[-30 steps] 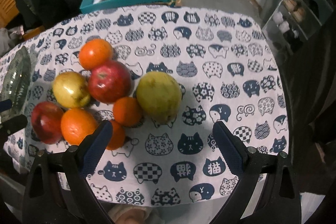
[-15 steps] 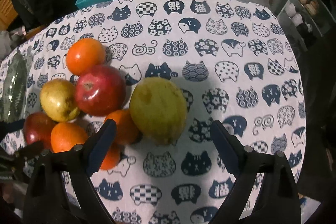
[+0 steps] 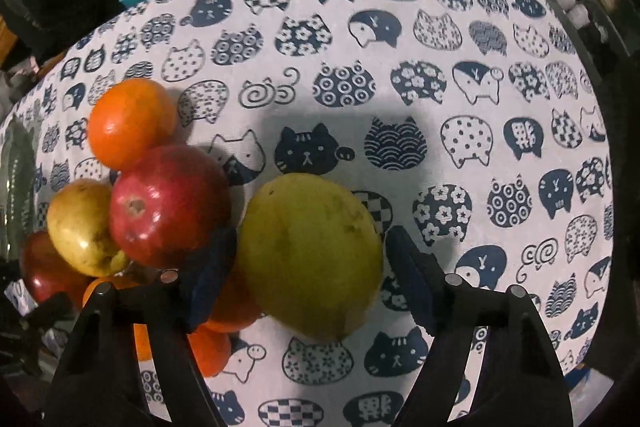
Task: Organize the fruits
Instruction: 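Grasp the red apple with the left tool while the right tool grasps the green mango, then carry the apple with the left tool while the right tool carries the mango into the glass bowl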
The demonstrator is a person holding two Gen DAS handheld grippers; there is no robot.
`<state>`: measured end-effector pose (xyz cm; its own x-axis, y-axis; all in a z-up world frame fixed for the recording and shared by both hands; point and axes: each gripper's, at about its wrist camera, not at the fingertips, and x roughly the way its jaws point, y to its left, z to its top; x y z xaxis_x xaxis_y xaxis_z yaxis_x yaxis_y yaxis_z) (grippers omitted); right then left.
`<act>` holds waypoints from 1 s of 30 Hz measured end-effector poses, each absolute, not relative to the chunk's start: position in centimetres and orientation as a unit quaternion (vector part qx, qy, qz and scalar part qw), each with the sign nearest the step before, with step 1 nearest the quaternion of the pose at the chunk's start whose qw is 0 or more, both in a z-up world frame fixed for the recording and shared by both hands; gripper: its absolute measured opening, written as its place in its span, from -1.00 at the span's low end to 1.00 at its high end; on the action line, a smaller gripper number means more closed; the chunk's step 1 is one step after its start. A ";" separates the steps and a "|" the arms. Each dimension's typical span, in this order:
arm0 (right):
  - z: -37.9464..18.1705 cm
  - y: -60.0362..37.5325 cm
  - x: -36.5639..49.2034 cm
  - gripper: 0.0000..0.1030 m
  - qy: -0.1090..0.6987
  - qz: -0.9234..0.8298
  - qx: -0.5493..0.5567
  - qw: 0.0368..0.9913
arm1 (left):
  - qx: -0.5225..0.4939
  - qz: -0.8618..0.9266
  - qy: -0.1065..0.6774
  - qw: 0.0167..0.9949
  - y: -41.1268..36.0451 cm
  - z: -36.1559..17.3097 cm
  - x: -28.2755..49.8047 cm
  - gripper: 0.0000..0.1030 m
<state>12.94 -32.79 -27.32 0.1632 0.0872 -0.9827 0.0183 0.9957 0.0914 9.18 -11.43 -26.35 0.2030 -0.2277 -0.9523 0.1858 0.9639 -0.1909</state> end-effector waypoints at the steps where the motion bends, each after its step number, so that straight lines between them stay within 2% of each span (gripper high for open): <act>1: -27.6 -33.1 13.0 0.48 0.649 0.021 0.048 0.759 | -0.022 -0.131 0.617 0.776 -11.1 -26.4 9.4 0.48; 5: -28.3 -33.5 13.3 0.30 0.655 0.024 0.080 0.751 | -0.030 -0.125 0.614 0.779 -10.3 -26.3 10.2 0.48; 14: -26.7 -33.0 11.7 0.30 0.629 -0.008 0.031 0.777 | -0.030 -0.109 0.599 0.793 -9.3 -25.2 10.4 0.48; 30: -19.2 -30.8 8.6 0.30 0.535 0.006 0.017 0.845 | -0.033 -0.090 0.542 0.835 -7.7 -19.8 9.7 0.48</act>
